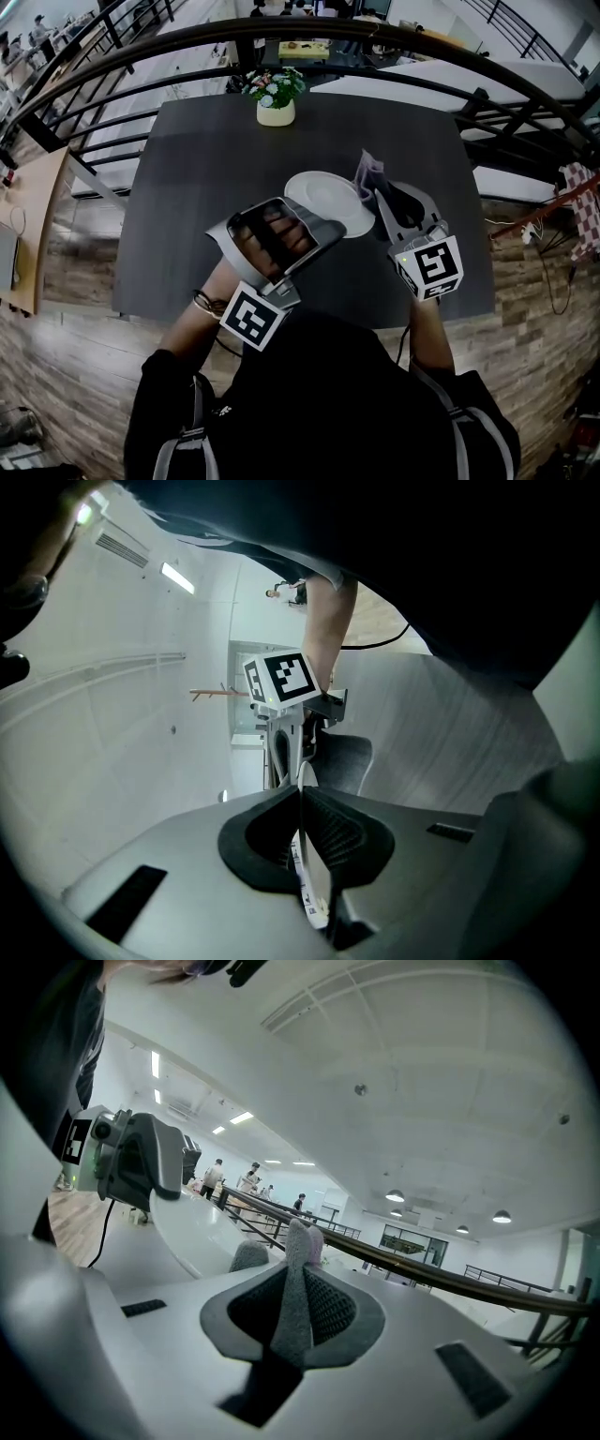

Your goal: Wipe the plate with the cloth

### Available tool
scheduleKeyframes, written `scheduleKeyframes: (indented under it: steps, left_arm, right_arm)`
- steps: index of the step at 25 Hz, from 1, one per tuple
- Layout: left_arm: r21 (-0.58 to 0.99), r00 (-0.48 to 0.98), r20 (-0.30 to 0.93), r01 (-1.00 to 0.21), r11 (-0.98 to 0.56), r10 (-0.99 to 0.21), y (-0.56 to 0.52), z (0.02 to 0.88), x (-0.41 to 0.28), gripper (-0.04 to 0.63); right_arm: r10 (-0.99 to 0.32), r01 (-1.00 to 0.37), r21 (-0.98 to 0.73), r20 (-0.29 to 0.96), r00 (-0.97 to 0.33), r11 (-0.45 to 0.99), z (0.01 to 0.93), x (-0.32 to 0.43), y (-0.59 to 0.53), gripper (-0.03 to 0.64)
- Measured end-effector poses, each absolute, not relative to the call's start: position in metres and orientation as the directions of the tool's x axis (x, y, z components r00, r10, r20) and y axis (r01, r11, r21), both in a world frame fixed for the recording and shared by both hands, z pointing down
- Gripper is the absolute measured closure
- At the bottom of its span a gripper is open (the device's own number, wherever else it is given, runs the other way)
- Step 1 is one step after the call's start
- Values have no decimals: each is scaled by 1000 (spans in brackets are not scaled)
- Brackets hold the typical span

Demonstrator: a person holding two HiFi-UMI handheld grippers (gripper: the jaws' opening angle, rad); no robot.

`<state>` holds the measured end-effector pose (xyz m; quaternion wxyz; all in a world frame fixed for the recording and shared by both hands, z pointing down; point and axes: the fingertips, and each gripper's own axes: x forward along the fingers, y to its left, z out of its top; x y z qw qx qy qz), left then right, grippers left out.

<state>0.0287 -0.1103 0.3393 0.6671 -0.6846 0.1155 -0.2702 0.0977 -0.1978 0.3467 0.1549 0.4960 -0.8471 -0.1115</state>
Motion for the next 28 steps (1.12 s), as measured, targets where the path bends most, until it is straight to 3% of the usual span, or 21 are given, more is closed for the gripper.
scheduleKeyframes:
  steps: [10,19,28]
  left_arm:
    - [-971,826,239,214,-107,-511,-110,346,32,578]
    - [-968,826,250,228,-107,-505,-109,350,35,578]
    - [-970,828,241,227,-90,-505,-104,347,37,577]
  right_arm:
    - [-906,-830,376,75,-416,412,314,122,-203,575]
    - [-822,-766,418,-73,-565,489,247,76,-170,575]
    - [-711,-630,444,24,-703,638,264,27,-152,575]
